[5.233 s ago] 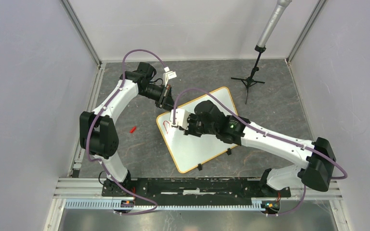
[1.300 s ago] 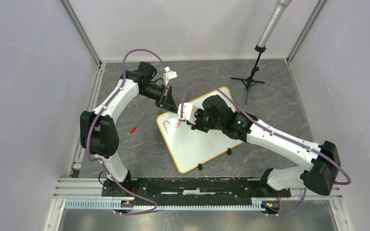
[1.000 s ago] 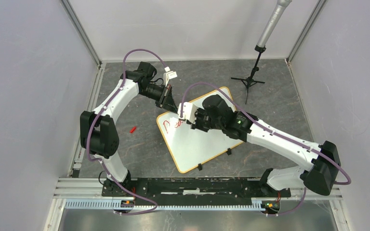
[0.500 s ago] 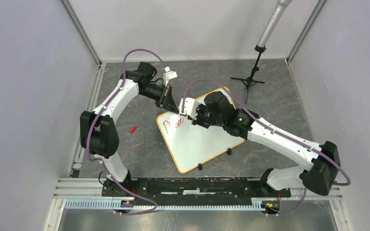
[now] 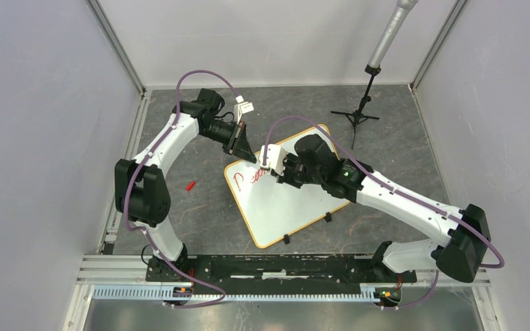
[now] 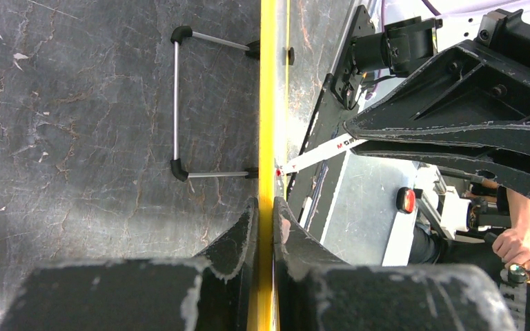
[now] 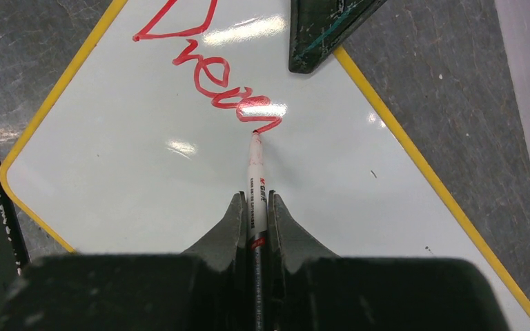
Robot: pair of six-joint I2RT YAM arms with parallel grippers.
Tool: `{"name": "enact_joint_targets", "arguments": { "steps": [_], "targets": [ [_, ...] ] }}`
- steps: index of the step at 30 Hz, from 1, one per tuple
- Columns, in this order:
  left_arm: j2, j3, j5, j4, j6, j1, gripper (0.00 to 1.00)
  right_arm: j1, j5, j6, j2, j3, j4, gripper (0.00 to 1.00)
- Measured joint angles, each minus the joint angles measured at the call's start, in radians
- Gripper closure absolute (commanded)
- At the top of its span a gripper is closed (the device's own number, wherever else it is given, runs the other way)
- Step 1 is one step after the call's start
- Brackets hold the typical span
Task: Write a sentence on the whiteboard
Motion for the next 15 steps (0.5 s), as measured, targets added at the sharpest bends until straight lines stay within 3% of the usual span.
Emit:
{"name": "enact_joint_targets", "arguments": {
  "steps": [15],
  "targets": [
    [0.0, 0.0, 0.001, 0.0, 0.0, 0.0, 0.98, -0.002, 0.016, 0.003, 0.013, 0.026, 0.0, 1.0]
  ]
}}
